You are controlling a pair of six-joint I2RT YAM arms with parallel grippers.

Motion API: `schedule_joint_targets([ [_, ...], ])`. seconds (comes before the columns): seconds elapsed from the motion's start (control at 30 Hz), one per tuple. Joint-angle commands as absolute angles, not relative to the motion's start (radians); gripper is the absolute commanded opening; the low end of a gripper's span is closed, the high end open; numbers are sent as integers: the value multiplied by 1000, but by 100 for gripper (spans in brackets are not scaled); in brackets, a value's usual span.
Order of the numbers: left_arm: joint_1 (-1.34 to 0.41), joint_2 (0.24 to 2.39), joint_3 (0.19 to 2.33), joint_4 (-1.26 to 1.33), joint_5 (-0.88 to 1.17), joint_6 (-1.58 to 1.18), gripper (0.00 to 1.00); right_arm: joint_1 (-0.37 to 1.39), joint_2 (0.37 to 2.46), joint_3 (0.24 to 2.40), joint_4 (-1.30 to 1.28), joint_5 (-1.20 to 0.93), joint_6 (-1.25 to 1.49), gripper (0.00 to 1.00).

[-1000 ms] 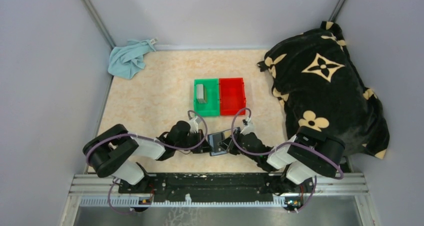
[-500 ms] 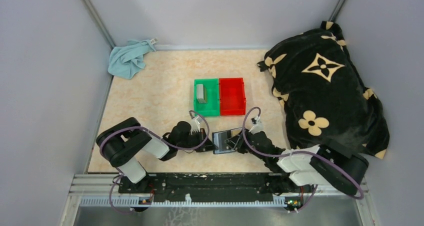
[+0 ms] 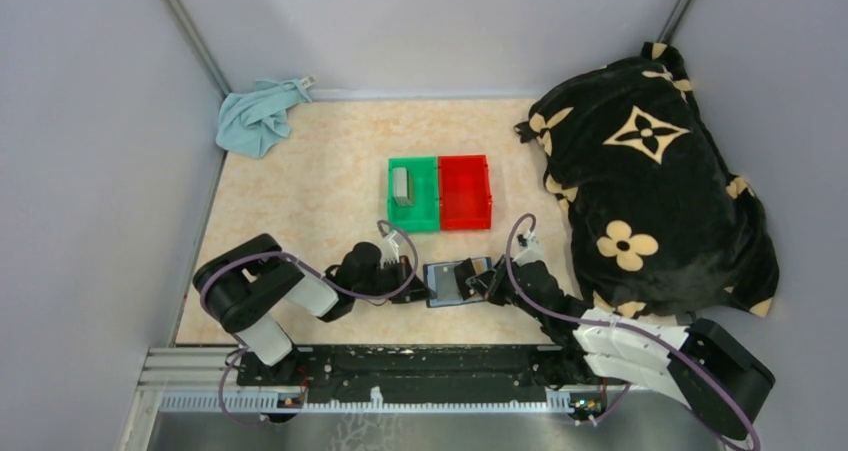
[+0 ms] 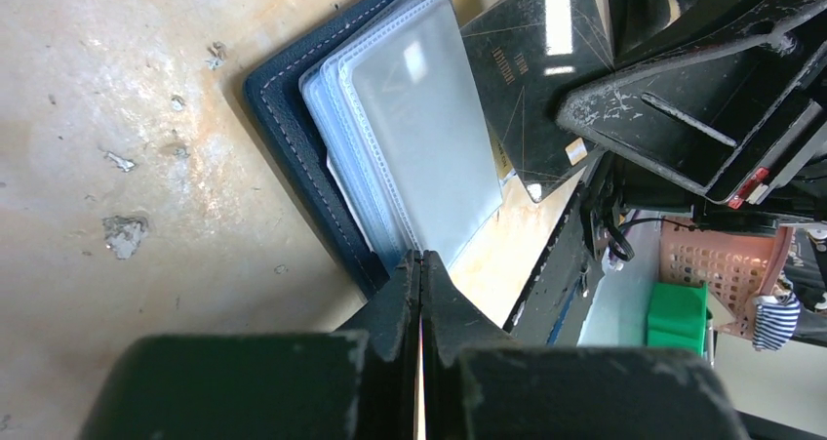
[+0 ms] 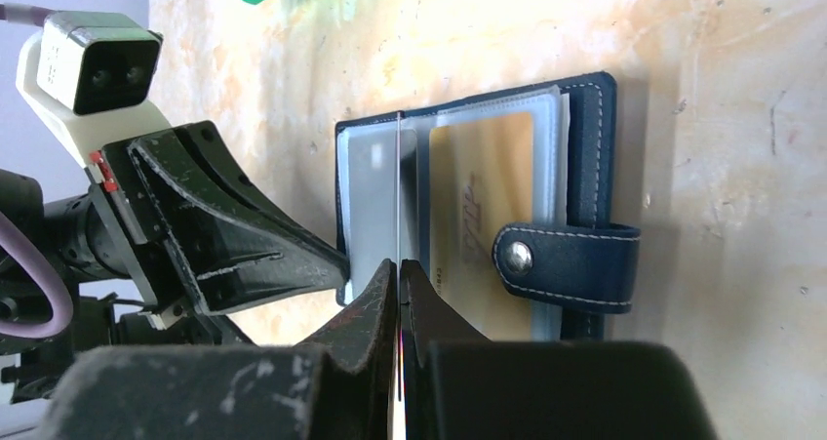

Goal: Take the credit cards out of the card holder

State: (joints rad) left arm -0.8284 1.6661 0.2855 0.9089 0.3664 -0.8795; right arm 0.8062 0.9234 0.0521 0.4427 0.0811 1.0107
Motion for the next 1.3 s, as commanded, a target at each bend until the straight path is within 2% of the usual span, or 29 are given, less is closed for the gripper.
schedule_joint_targets([
  [0.0, -818, 1645, 249, 811, 330, -840, 0, 800, 835, 65, 347, 102, 976, 0],
  [0.07, -817, 1599, 246, 793, 337, -832, 8, 799, 789, 73, 299, 108, 969, 0],
  [0.2, -813, 1448, 271, 690, 373, -794, 46, 798, 653, 87, 234, 87, 930, 0],
  [0.33, -806, 1256, 363, 424, 399, -677, 80, 785, 560, 155, 121, 4, 839, 0],
  [0.4, -795, 1178, 418, 306, 402, -610, 89, 784, 558, 186, 126, -90, 796, 0],
  [0.47, -771, 1119, 457, 240, 434, -577, 89, 784, 580, 209, 161, -205, 762, 0],
  [0.6, -715, 1074, 536, 157, 569, -517, 81, 784, 621, 233, 297, -409, 759, 0],
  [0.73, -710, 1074, 581, 139, 652, -495, 75, 784, 642, 268, 327, -502, 757, 0],
  [0.9, -710, 1084, 583, 154, 748, -488, 64, 784, 647, 282, 336, -527, 755, 0],
  [1.03, -711, 1064, 559, 185, 793, -510, 63, 784, 646, 285, 347, -515, 758, 0],
  [1.2, -710, 1030, 520, 259, 818, -544, 50, 784, 681, 284, 397, -533, 773, 0],
  [1.27, -711, 1034, 519, 276, 849, -557, 48, 784, 691, 282, 420, -546, 783, 0],
])
